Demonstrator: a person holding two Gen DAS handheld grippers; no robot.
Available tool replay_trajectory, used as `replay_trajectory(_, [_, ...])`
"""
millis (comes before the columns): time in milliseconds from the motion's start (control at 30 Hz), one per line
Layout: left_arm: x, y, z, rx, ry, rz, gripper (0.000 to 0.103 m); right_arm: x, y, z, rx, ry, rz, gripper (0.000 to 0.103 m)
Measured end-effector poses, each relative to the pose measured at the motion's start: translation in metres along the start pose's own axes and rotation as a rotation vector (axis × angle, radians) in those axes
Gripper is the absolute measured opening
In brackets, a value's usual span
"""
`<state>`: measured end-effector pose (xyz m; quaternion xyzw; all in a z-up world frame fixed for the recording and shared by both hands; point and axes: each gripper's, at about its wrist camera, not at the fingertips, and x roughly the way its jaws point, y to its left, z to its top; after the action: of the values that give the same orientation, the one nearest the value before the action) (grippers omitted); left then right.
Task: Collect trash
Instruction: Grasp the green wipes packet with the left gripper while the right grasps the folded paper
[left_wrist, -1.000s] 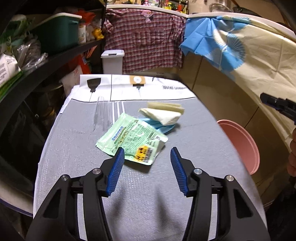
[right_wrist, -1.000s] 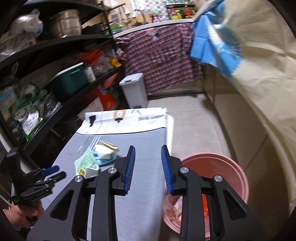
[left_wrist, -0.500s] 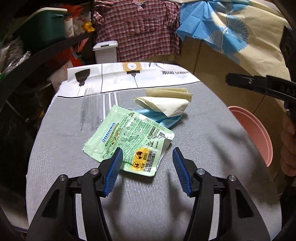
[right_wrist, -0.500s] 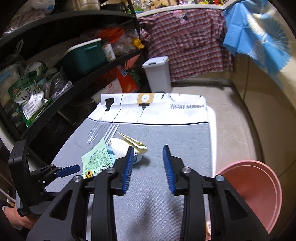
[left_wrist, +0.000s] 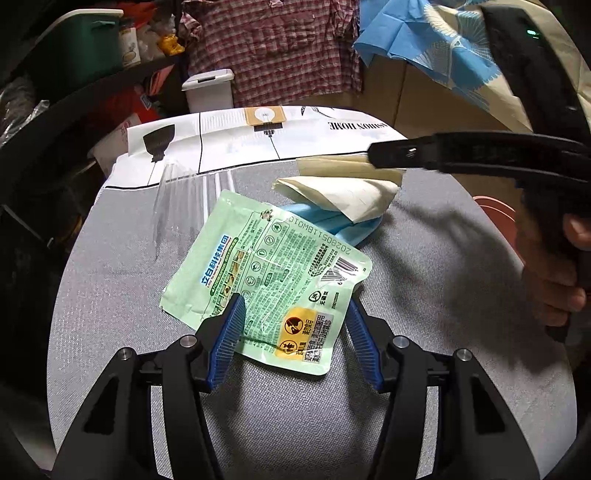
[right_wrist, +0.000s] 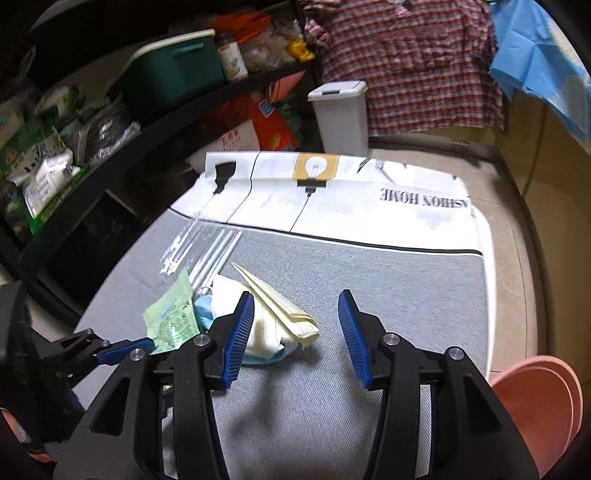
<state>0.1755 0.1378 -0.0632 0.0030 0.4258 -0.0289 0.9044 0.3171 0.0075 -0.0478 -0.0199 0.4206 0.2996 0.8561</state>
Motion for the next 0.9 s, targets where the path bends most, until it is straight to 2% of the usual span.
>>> replay_trajectory(100, [0.001, 0.002, -0.002, 0.003, 0.008, -0.005, 0.055, 0.008, 0.003, -0.003, -0.026, 0.028, 0.002, 0.047])
replay_trajectory(167, [0.001, 0.003, -0.002, 0.002, 0.009, -0.008, 0.056, 0.011, 0.005, -0.006, -0.032, 0.039, 0.001, 0.041])
replay_trajectory(367, [0.004, 0.004, -0.004, 0.005, 0.009, 0.007, 0.055, 0.008, 0.006, -0.008, -0.042, 0.042, -0.017, 0.013])
replay_trajectory(433, [0.003, 0.005, -0.004, -0.001, 0.010, 0.014, 0.051, 0.005, 0.005, -0.008, -0.041, 0.037, -0.023, 0.005])
replay_trajectory(533, [0.000, 0.007, -0.002, 0.000, 0.004, 0.034, 0.044, -0.003, 0.003, -0.008, -0.031, 0.018, -0.034, 0.002])
replay_trajectory(800, [-0.012, 0.017, 0.000, -0.050, -0.017, 0.060, 0.041, -0.032, 0.002, -0.011, -0.011, -0.020, -0.047, 0.001])
replay_trajectory(833, [-0.014, 0.018, 0.001, -0.059, -0.020, 0.060, 0.039, -0.036, 0.002, -0.012, -0.011, -0.024, -0.050, 0.001])
replay_trajectory(867, [-0.018, 0.020, 0.002, -0.069, -0.025, 0.057, 0.029, -0.040, 0.003, -0.012, -0.012, -0.029, -0.052, 0.001])
replay_trajectory(900, [-0.019, 0.021, 0.003, -0.072, -0.024, 0.060, 0.026, -0.046, 0.004, -0.013, -0.013, -0.036, -0.056, 0.001])
